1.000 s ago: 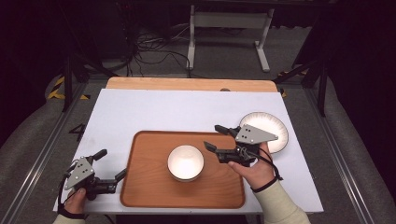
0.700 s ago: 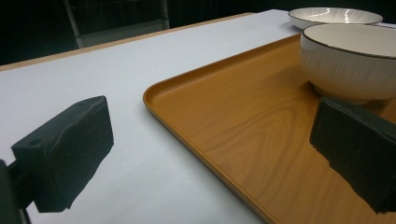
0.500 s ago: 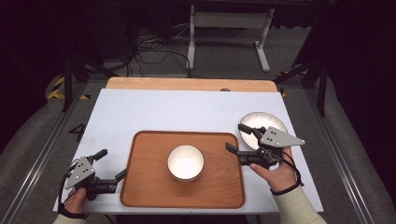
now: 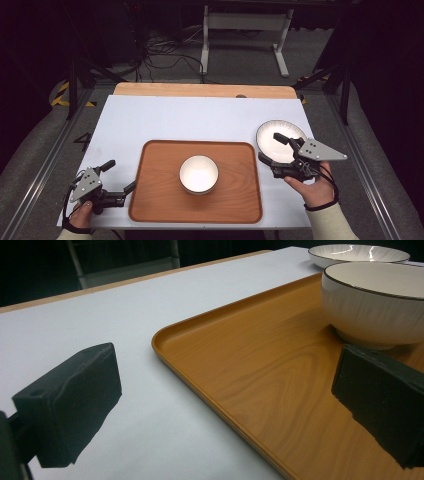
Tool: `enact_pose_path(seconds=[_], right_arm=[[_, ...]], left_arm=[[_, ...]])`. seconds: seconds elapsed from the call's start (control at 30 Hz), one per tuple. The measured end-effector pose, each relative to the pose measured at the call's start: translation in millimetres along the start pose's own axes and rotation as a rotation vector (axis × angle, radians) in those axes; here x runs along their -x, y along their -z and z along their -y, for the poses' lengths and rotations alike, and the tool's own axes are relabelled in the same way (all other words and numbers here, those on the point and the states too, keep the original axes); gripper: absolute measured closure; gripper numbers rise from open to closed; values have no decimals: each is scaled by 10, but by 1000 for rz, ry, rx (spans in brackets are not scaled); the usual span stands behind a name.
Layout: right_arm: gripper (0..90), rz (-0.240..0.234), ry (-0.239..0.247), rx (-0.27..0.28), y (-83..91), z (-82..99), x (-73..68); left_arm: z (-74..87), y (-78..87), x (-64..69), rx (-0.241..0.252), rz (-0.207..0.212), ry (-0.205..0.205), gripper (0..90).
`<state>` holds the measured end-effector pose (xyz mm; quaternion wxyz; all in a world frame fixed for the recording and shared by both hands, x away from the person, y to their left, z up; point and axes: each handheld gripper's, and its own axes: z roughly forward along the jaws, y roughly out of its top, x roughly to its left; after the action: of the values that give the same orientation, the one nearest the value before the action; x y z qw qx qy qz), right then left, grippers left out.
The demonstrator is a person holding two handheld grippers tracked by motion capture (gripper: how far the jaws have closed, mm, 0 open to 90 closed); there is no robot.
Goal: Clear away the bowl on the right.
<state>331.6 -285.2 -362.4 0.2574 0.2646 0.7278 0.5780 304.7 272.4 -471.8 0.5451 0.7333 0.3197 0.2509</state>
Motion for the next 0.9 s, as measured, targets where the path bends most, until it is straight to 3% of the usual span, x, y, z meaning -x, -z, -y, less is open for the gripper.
enact_pose_path(seconds=[0.43, 0.9], right_arm=[[175, 49, -16, -15, 129, 318, 145], [160, 50, -31, -3, 169, 691, 199]], left_arm=[[-1, 1, -3, -2, 1, -4, 2], [0, -2, -1, 2, 1, -4, 2]])
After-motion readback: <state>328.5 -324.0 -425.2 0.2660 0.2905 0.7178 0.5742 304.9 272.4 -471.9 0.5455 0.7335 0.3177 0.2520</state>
